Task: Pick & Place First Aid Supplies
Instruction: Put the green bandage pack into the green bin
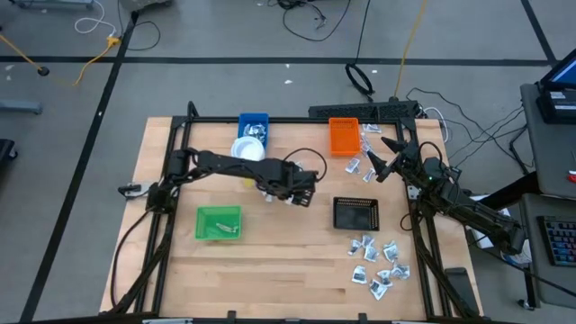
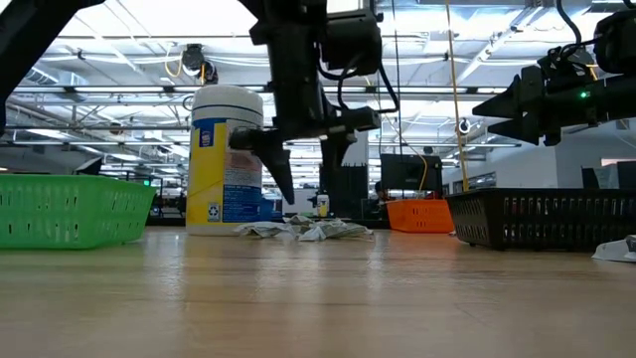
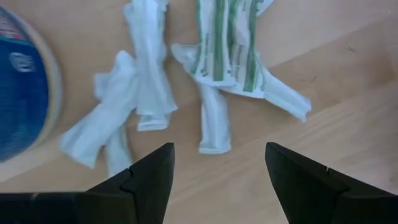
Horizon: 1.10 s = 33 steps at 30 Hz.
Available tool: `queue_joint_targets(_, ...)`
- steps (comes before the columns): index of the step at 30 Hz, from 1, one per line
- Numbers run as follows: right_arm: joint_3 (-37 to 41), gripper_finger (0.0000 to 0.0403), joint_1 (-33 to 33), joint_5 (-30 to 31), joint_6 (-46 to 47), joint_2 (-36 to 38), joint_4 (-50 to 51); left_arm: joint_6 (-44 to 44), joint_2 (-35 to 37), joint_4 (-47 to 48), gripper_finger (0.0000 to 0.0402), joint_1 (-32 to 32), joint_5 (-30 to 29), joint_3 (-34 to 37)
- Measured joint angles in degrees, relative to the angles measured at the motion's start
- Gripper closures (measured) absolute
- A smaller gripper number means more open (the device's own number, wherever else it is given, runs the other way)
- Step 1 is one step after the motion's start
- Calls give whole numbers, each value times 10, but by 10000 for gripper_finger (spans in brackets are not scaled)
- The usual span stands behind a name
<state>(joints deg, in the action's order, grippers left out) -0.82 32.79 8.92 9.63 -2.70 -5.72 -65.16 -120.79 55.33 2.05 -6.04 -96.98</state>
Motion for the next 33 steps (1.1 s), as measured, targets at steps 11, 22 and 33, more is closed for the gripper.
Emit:
queue_joint_targets(11,0,9,0,0,0,0,0,4,-50,-47,144,-9,32,14)
queue_joint_targets(22,0,9,0,0,0,0,2,30,-57,-81,144,-9,19,13)
queue_joint_targets(33,0,9,0,0,0,0,2,32,-71,-50,279,-11,30,11)
